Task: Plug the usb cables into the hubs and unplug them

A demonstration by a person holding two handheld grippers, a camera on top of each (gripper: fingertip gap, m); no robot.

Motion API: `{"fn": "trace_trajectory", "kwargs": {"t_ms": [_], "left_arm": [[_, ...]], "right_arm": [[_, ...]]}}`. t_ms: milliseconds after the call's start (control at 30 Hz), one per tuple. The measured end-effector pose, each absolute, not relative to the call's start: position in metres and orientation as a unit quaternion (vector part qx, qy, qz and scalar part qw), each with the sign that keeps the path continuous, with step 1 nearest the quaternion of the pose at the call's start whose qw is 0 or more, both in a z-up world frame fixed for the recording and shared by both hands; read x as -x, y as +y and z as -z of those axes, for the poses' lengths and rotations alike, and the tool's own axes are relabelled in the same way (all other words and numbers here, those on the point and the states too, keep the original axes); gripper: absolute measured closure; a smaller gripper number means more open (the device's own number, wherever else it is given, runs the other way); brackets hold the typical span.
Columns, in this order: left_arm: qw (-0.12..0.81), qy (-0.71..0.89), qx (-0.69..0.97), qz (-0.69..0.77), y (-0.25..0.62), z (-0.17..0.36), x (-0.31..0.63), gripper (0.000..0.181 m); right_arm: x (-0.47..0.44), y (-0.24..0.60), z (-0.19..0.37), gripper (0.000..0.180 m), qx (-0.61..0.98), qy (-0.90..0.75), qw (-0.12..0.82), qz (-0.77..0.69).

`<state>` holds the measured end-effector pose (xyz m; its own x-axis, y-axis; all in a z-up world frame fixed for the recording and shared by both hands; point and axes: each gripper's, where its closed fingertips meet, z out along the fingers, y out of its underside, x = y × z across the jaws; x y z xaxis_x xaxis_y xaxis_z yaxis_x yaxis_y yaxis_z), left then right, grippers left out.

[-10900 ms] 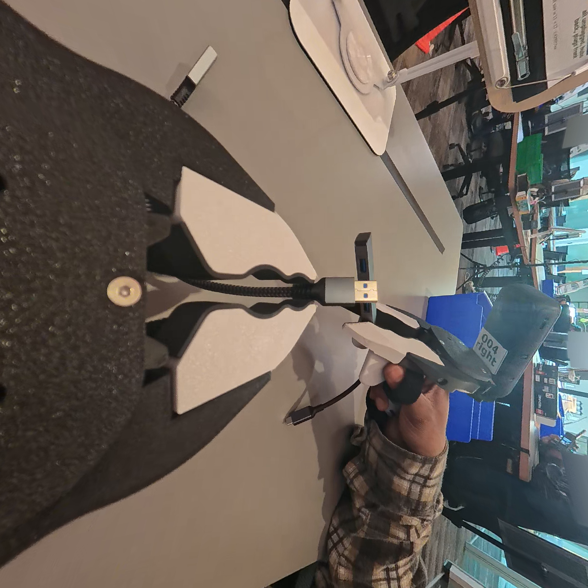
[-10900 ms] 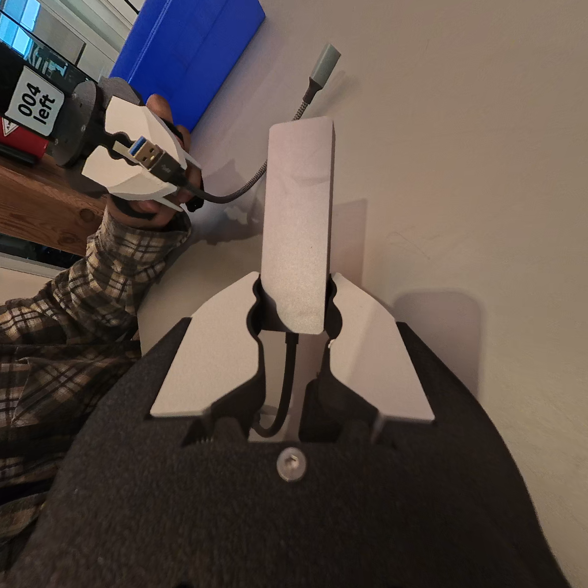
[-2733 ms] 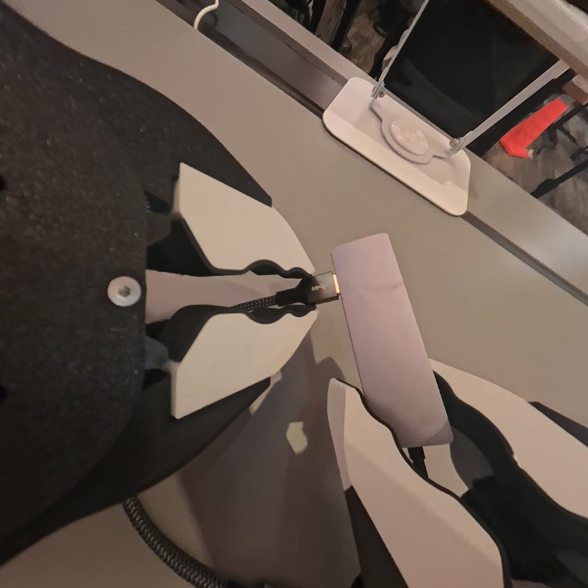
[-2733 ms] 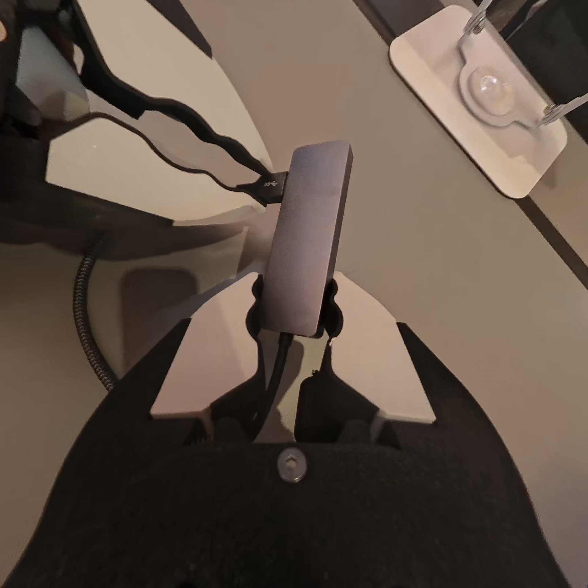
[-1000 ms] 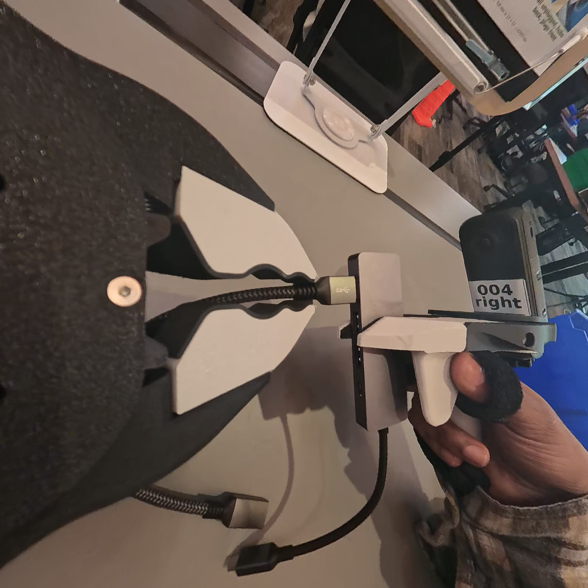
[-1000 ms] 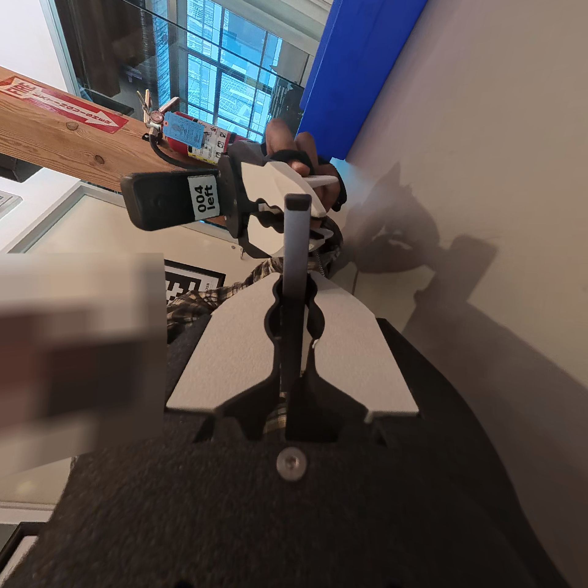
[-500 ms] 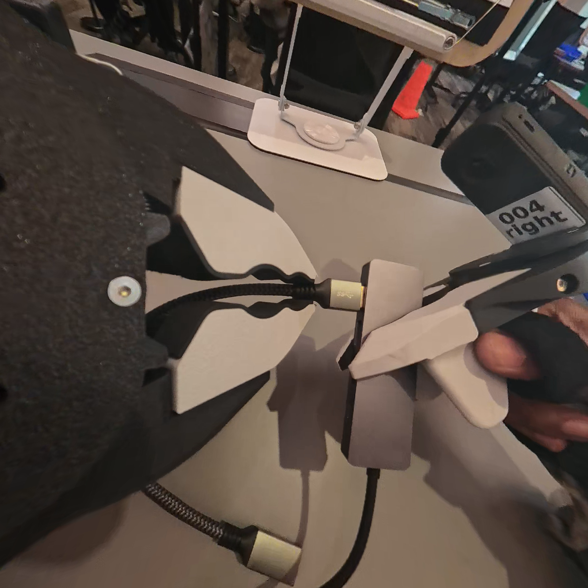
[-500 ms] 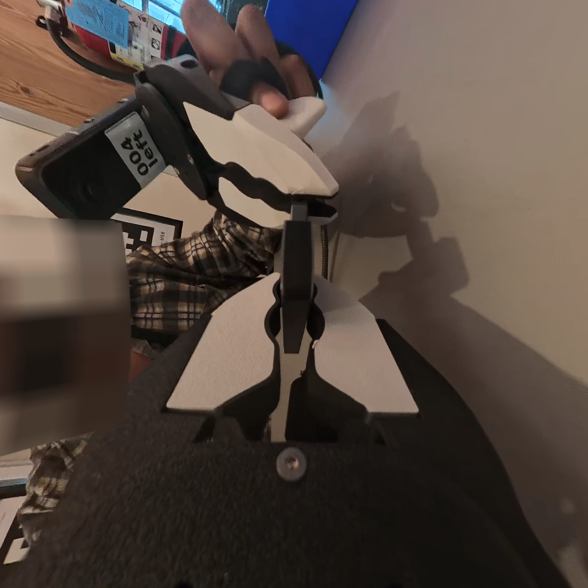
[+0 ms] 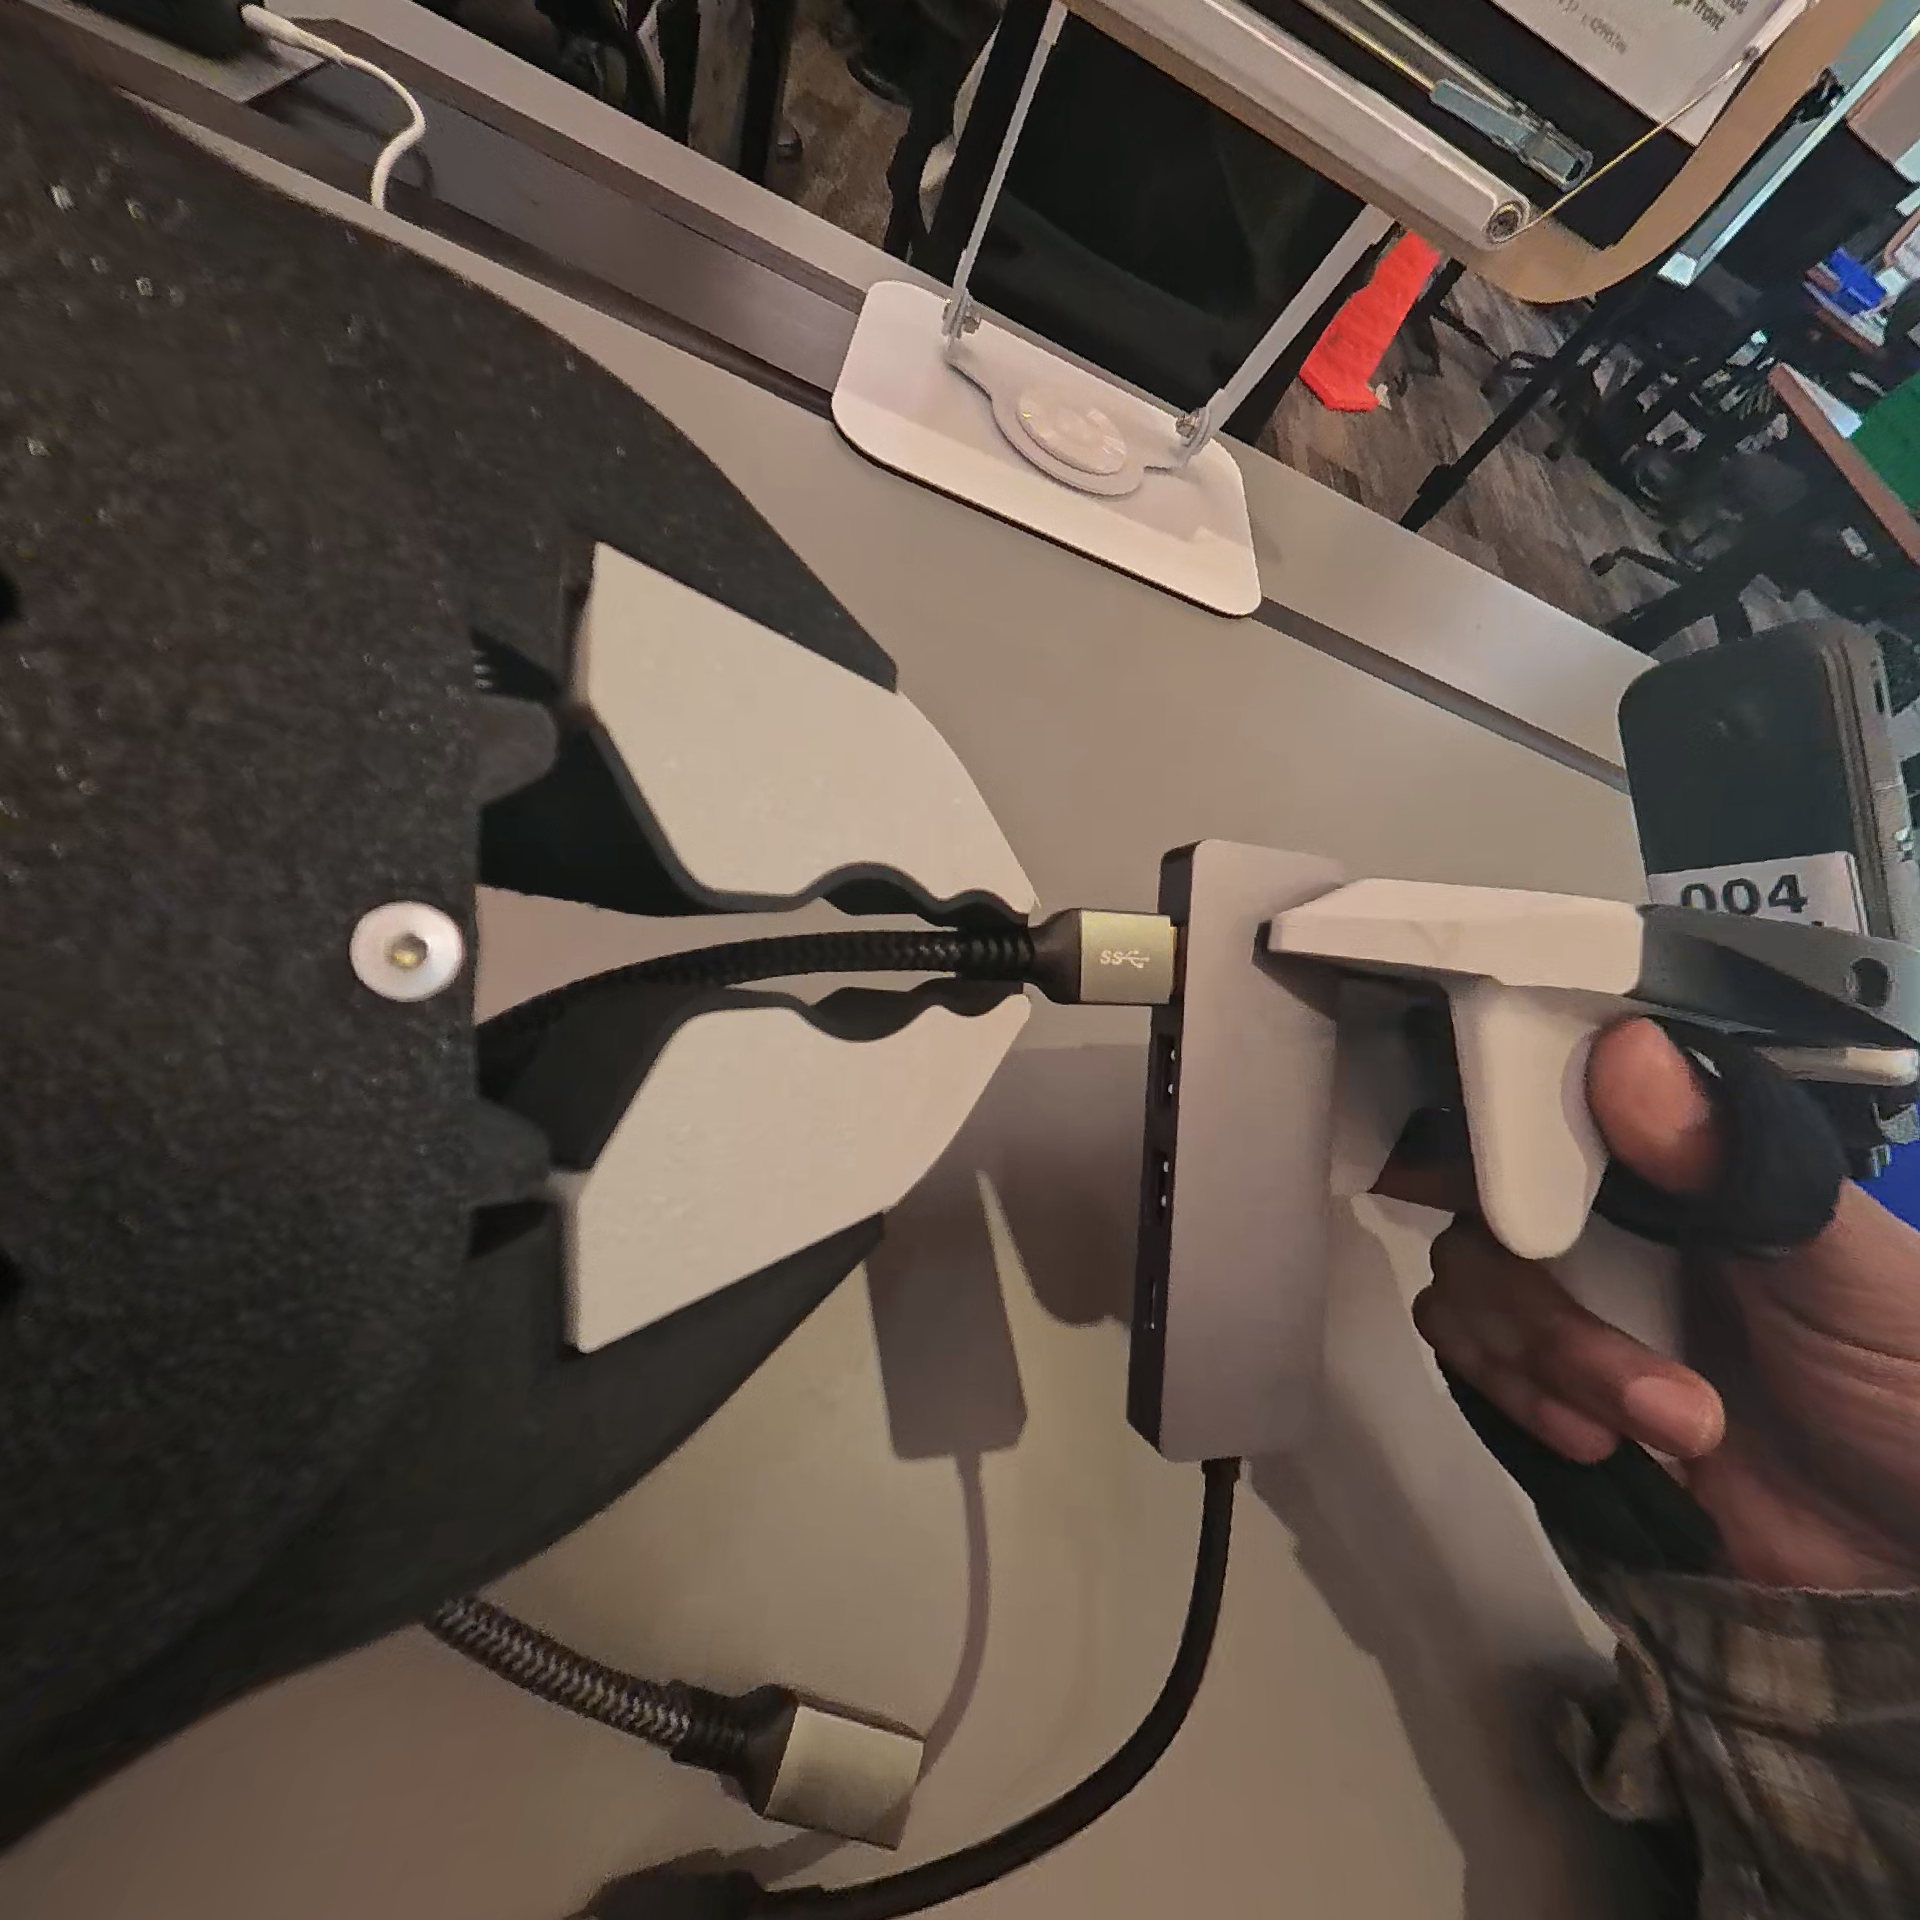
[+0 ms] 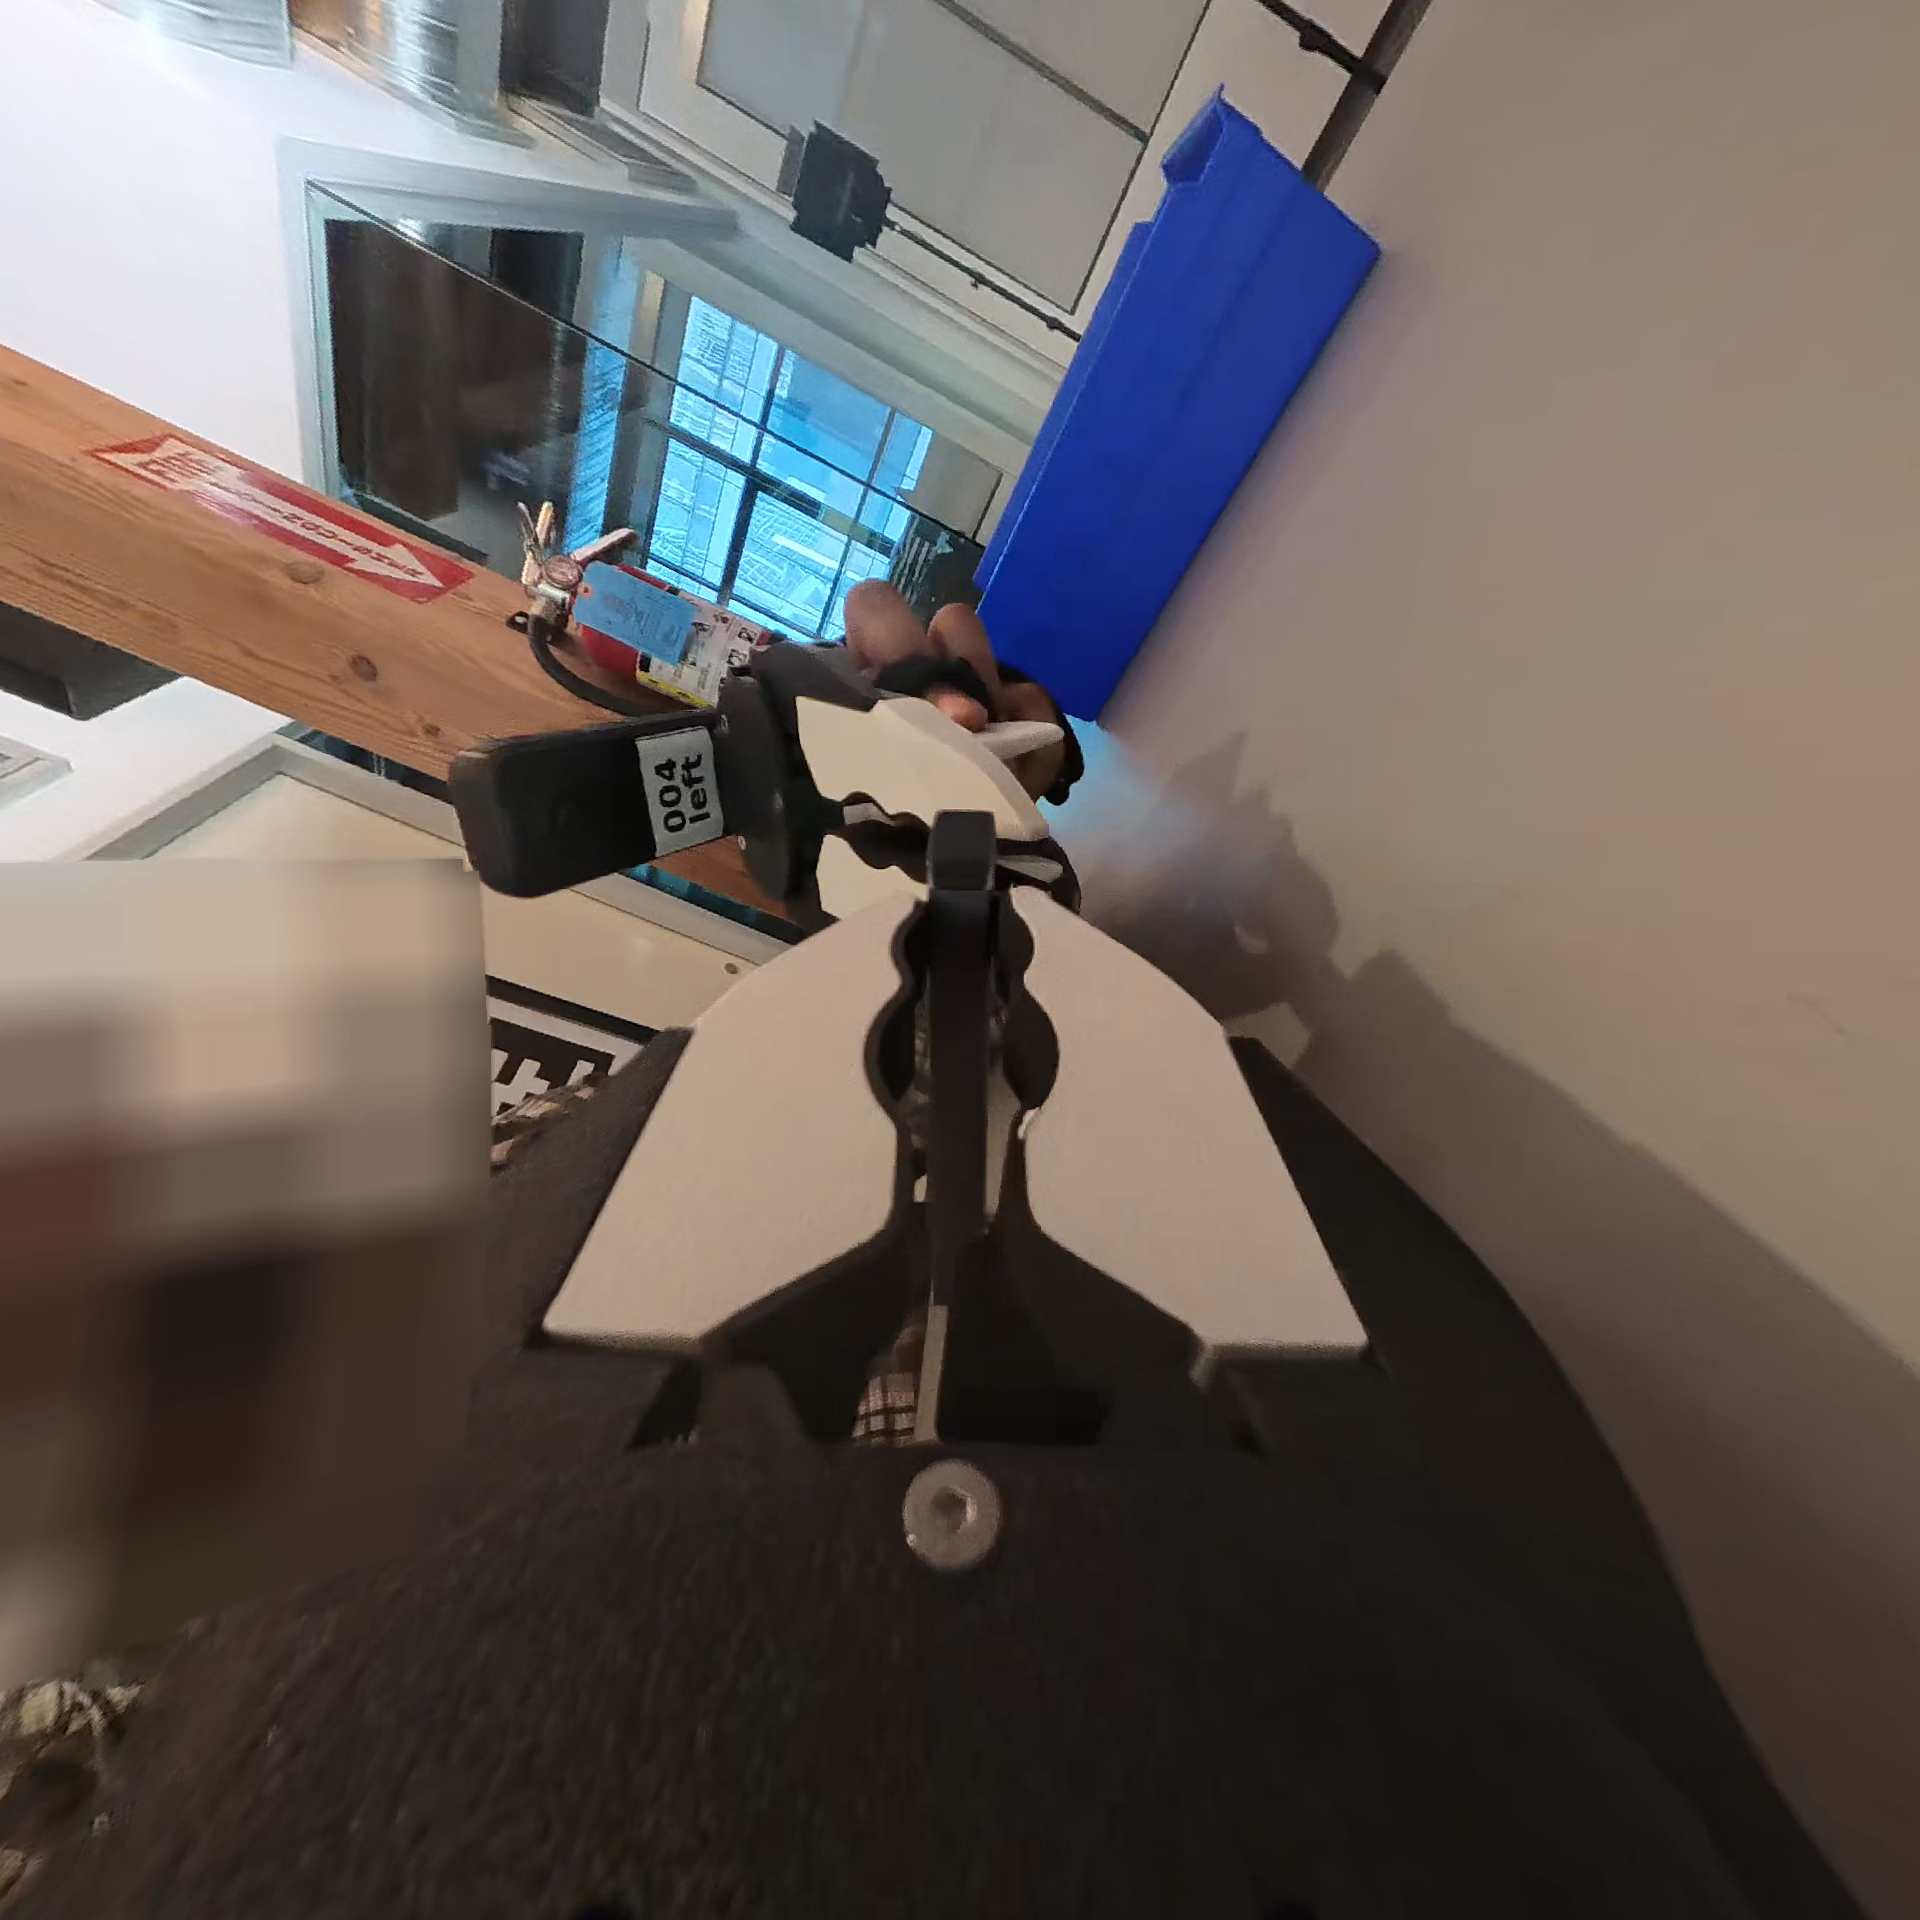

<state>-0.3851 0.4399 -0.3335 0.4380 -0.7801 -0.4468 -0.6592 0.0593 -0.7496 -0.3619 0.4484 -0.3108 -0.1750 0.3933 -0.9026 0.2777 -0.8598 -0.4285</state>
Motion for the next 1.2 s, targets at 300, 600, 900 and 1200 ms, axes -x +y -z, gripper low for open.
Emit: {"fn": "trace_trajectory", "kwargs": {"t_ms": [300, 600, 900, 1200], "left_arm": [[0.475, 0.561, 0.675, 0.06, 0.44, 0.344, 0.385, 0.173], [0.481, 0.571, 0.664, 0.044, 0.441, 0.346, 0.385, 0.174], [0.475, 0.574, 0.667, 0.025, 0.444, 0.35, 0.384, 0.174], [0.524, 0.521, 0.672, 0.04, 0.446, 0.326, 0.39, 0.173]], "right_arm": [[0.362, 0.447, 0.32, 0.169, 0.658, -0.26, 0.03, -0.706], [0.362, 0.446, 0.322, 0.169, 0.66, -0.266, 0.031, -0.701], [0.363, 0.448, 0.325, 0.169, 0.671, -0.268, 0.042, -0.69], [0.36, 0.449, 0.306, 0.157, 0.663, -0.306, 0.09, -0.677]]}}
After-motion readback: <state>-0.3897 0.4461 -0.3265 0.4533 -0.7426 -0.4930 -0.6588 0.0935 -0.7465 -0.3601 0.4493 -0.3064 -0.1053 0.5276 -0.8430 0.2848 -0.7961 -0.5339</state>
